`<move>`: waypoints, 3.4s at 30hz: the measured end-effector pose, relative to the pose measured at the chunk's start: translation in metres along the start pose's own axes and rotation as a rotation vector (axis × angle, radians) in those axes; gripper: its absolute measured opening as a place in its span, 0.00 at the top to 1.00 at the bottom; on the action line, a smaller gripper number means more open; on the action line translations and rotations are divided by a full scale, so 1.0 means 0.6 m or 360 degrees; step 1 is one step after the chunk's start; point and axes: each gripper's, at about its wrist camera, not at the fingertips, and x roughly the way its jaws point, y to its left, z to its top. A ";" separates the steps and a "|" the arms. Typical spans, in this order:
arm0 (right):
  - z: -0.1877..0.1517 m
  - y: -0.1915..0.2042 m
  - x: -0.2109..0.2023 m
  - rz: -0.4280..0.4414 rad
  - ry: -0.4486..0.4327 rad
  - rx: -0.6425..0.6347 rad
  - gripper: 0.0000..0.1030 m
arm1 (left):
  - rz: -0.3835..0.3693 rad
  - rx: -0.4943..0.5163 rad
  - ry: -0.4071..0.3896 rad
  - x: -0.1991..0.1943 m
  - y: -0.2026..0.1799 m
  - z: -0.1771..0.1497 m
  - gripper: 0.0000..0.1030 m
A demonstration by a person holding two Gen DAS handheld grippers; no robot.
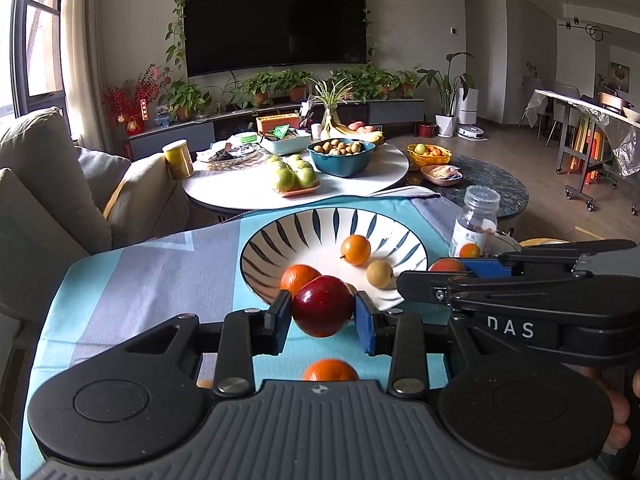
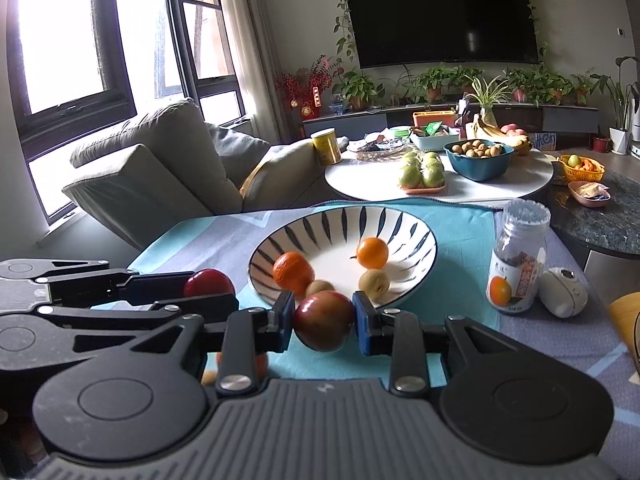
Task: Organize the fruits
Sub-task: 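Carry both apples in the grippers toward the striped bowl, then lower both apples into the striped bowl and open both grippers, then move both grippers back to the loose fruit on the cloth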
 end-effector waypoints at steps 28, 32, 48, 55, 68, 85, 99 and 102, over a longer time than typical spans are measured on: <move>0.020 -0.038 0.067 -0.0081 0.0039 0.0046 0.24 | 0.0046 -0.0008 0.0037 0.127 0.035 0.047 0.69; 0.027 -0.048 0.086 -0.0118 0.0047 0.0060 0.24 | 0.0049 -0.0013 0.0051 0.153 0.042 0.054 0.69; 0.028 -0.056 0.108 -0.0127 0.0059 0.0071 0.24 | 0.0029 0.0008 0.0112 0.188 0.042 0.050 0.69; 0.027 -0.054 0.110 -0.0127 0.0062 0.0071 0.24 | 0.0056 0.0026 0.0105 0.188 0.040 0.051 0.68; 0.026 -0.056 0.107 -0.0107 0.0055 0.0087 0.24 | 0.0084 0.0015 0.0070 0.168 0.046 0.054 0.65; 0.017 -0.035 0.060 -0.0042 0.0018 0.0064 0.24 | 0.0113 -0.0005 0.0011 0.082 0.054 0.037 0.65; -0.022 -0.001 0.002 0.0012 0.0084 0.0096 0.24 | 0.0102 0.0001 0.0028 -0.015 0.042 -0.022 0.65; -0.030 0.009 -0.010 0.0032 0.0088 0.0089 0.24 | 0.0099 -0.0010 0.0050 -0.031 0.040 -0.042 0.65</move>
